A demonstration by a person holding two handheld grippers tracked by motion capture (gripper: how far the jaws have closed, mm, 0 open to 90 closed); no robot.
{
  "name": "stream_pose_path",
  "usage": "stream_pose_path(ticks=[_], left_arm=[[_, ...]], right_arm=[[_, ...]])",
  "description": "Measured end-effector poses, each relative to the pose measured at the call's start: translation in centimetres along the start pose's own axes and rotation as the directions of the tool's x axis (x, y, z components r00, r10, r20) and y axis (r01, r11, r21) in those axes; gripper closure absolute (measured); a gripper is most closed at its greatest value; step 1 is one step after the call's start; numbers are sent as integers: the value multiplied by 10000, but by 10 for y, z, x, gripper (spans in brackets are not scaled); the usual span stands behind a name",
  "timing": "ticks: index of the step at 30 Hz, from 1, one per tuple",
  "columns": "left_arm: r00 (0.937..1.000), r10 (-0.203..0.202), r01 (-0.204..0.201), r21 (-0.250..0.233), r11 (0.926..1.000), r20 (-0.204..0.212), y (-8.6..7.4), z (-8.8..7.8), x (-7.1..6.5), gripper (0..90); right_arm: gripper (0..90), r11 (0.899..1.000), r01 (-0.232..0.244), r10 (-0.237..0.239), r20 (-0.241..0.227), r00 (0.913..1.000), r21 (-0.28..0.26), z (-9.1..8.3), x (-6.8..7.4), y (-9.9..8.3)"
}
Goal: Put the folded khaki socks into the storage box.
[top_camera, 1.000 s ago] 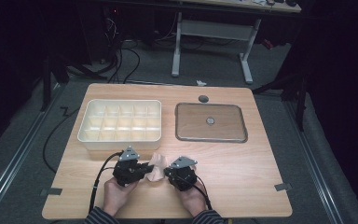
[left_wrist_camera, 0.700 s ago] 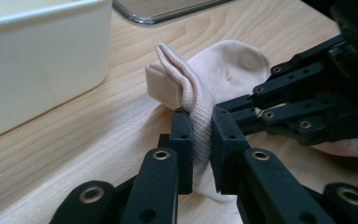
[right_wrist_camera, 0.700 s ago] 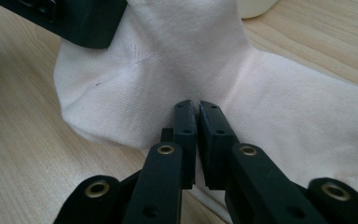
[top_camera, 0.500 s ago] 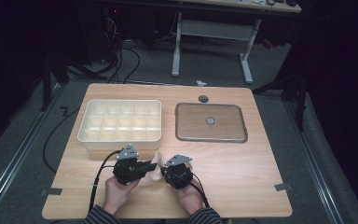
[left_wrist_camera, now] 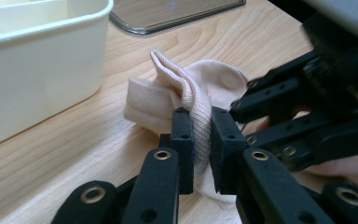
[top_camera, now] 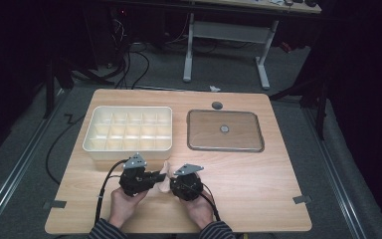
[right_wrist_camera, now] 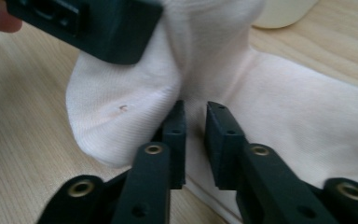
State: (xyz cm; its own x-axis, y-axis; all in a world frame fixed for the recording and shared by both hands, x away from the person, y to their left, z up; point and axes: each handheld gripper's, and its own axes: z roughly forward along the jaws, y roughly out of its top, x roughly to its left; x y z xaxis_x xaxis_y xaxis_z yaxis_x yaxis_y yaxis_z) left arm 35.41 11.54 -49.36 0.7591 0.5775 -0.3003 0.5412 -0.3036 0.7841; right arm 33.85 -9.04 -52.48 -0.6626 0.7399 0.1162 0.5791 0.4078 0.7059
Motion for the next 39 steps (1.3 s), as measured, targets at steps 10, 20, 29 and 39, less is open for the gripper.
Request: stream_pose_path(ticks=[10,20,29,39], left_arm=[[9996,-51,55,149,9999,-285,0,-2,2,814],[9994,-25,31,183,9998,-342,0,-2,1,814],[9999,-118,119,147,9998,-85,1,-2,0,813],[9999,84,-80,292,9995,-141,4,1,-5,813]], right_arm=[[665,9907,-775,966,1772,9794,-1118,-43,-29,-5],[595,9864,-1470,1610,2521,9542,-733,-44,-49,-21],[850,9871,-1510,1585,1922,9685,-531,-40,-48,-25],[859,9862,-1503,1600,1649,9733,-693,-40,-44,-25]])
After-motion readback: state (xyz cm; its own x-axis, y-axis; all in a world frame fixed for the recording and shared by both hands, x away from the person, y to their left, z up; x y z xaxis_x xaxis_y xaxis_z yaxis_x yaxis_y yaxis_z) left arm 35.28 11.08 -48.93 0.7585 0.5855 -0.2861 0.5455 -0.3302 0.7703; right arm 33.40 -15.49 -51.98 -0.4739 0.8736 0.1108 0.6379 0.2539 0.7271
